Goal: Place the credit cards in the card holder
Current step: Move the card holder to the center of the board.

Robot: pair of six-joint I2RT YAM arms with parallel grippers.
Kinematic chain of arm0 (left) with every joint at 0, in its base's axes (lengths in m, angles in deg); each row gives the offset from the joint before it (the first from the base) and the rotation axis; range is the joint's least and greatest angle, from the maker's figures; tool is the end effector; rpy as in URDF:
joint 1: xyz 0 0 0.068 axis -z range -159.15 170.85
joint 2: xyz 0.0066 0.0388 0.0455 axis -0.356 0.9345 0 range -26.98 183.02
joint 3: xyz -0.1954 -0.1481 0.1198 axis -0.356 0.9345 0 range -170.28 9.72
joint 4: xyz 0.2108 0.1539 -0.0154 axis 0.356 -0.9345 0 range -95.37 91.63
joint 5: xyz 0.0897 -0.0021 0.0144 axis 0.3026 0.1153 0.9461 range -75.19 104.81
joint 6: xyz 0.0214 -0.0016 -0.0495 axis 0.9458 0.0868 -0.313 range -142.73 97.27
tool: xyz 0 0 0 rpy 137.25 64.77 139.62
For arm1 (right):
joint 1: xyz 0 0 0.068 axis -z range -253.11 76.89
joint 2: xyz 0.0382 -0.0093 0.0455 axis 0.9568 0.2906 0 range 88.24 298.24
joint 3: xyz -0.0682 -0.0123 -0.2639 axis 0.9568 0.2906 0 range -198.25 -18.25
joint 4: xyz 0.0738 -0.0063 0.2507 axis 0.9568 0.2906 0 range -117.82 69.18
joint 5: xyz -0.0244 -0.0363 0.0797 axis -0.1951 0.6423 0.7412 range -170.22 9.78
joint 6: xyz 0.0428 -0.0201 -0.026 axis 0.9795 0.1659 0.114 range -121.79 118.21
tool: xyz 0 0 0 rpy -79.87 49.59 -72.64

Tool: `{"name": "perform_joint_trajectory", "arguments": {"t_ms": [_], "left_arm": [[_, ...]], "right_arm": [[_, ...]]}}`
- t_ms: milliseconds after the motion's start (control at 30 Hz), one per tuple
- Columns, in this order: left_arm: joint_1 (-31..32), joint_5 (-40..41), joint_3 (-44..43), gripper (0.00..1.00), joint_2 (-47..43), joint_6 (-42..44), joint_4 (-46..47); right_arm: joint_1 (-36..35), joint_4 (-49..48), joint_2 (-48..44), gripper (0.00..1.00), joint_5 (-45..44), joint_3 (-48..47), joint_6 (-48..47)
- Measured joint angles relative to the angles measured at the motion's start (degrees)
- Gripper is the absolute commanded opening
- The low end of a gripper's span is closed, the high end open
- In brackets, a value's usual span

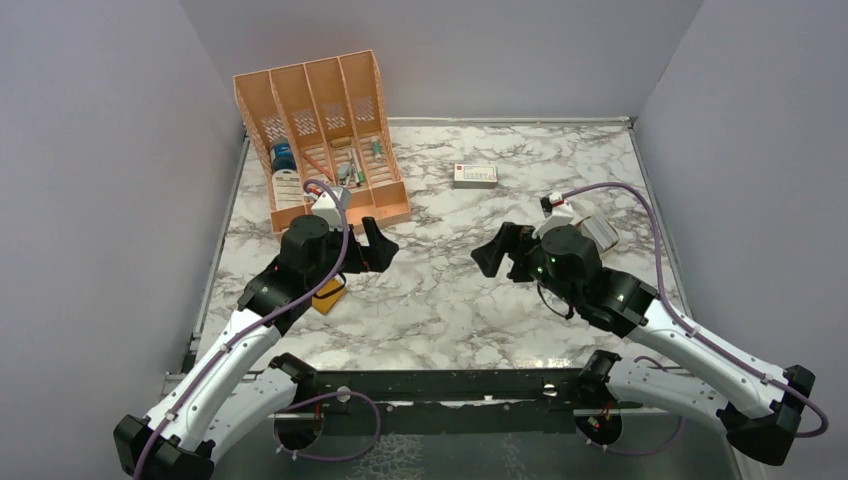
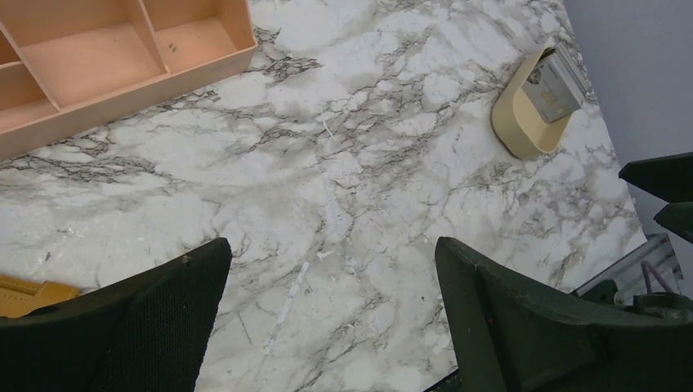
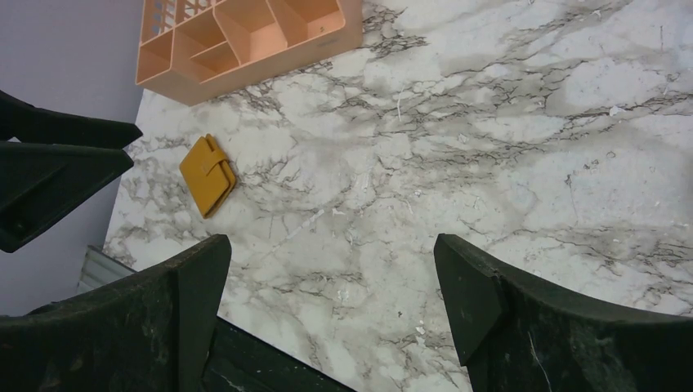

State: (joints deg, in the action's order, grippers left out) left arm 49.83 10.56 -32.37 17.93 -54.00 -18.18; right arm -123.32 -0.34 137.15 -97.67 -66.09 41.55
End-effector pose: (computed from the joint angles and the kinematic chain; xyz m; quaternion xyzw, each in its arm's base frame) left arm 0.1576 -0.0904 0.3057 0.0040 0.8318 -0.3048 0.4639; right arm 0.1281 0.1371 0.3162 0.0264 0.8528 0.2786 0.4408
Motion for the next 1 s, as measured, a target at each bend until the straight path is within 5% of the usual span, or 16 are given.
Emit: {"name": "perform_joint_trajectory", "arguments": {"t_ms": [333,500,1000], "left_arm": [[0.0,2.69,0.55,0.99,1.07,-1.44,0.07],[0.0,5.79,0.74,0.92,2.36,-3.78,0.02],[-4.52,25.31,0.85,0.83,13.18,-21.35,-8.66]], "right_arm": [[0.0,0.52,-1.22,0.97,-1.18,0.02,0.02],[0.0,0.92,-1.22,0.97,-1.22,0.02,0.02],[0.0,1.03,-2.1,0.97,-1.33,1.75,-1.6]]}}
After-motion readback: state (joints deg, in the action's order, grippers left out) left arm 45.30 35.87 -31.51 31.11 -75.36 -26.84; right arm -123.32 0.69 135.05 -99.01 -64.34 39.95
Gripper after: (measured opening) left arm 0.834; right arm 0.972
